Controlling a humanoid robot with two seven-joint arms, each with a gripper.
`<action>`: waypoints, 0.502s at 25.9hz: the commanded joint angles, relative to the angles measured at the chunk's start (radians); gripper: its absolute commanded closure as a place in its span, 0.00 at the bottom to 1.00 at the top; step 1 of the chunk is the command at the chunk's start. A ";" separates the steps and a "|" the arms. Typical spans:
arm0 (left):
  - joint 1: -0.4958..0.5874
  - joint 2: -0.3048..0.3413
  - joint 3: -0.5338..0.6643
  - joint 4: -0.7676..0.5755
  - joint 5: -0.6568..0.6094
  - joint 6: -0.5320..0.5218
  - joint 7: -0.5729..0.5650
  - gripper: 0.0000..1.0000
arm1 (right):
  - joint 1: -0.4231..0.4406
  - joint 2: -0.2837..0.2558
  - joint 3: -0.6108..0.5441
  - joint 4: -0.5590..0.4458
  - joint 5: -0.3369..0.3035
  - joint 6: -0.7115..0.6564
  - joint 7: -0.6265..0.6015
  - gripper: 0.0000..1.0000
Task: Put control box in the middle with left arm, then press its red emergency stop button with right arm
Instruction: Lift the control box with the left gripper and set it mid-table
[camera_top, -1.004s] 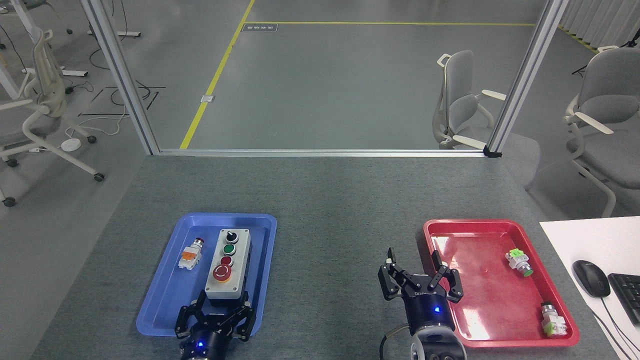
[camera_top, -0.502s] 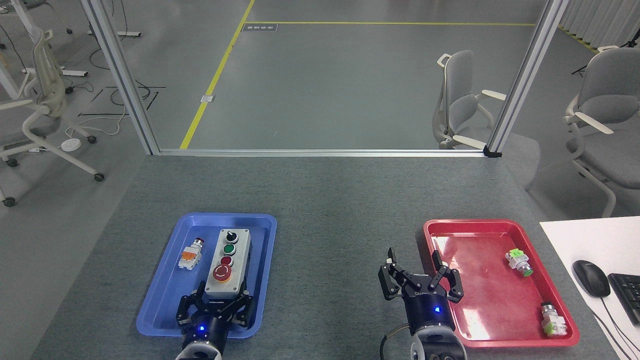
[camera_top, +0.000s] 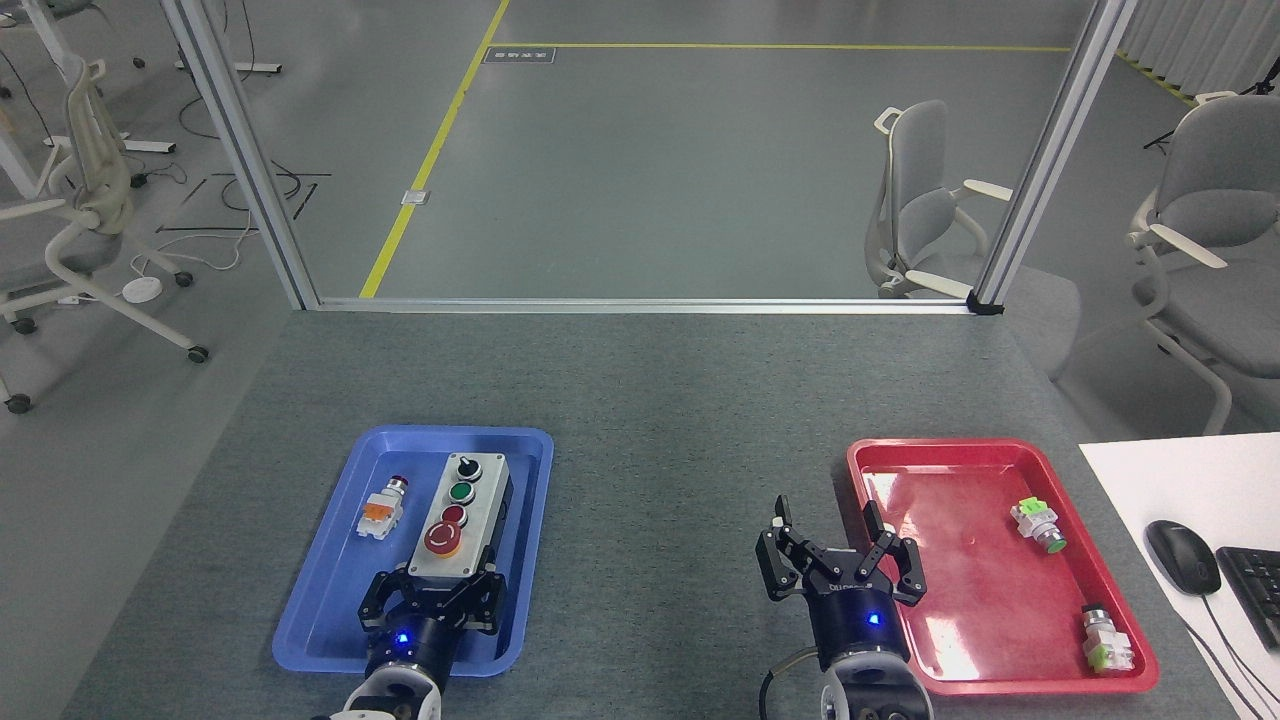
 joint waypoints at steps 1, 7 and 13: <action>-0.008 0.005 0.002 -0.034 0.089 -0.024 -0.004 1.00 | 0.001 0.000 0.000 0.000 0.000 0.000 0.000 0.01; 0.028 0.022 -0.009 -0.267 0.110 -0.045 -0.004 1.00 | 0.001 0.001 0.000 0.000 0.000 0.000 0.000 0.01; 0.023 -0.056 -0.182 -0.307 0.092 -0.033 -0.004 1.00 | 0.001 0.000 0.000 -0.001 0.000 0.000 0.000 0.01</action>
